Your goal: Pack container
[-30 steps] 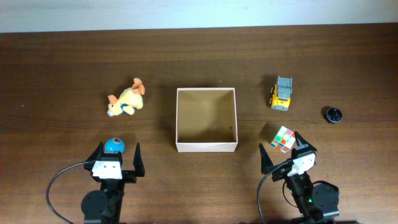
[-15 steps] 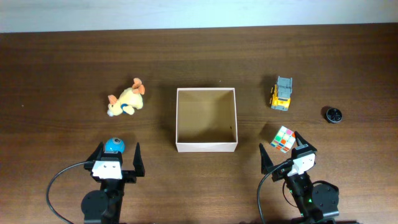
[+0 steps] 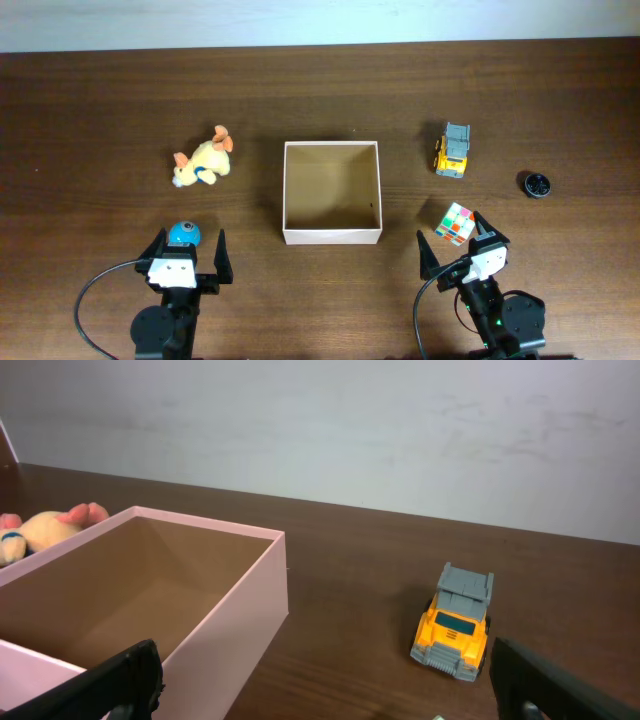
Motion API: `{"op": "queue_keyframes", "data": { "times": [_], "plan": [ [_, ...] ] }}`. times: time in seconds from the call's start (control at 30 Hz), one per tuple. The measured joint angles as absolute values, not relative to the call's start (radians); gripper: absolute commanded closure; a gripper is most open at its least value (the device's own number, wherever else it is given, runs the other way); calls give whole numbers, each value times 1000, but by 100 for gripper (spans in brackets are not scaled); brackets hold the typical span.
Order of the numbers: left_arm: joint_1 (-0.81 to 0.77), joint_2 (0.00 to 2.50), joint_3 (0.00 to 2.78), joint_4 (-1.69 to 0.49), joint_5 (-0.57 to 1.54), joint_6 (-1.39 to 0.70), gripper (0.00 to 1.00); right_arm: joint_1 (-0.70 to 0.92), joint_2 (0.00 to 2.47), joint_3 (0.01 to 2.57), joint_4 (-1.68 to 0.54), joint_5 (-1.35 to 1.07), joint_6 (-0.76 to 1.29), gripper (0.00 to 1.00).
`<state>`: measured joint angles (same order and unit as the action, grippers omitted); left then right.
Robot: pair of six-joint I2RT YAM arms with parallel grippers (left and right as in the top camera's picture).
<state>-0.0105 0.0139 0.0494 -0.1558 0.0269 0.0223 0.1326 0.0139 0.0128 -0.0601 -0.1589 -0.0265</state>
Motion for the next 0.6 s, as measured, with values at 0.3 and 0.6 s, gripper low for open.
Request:
{"op": "queue_keyframes", "data": {
  "times": [0.3,0.6],
  "plan": [
    [-10,14,49,-156,27,22,1,133,14,13,-60,-156,-27,1],
    [-10,14,49,-156,27,22,1,133,14,13,-64,-128,-28,1]
  ]
}}
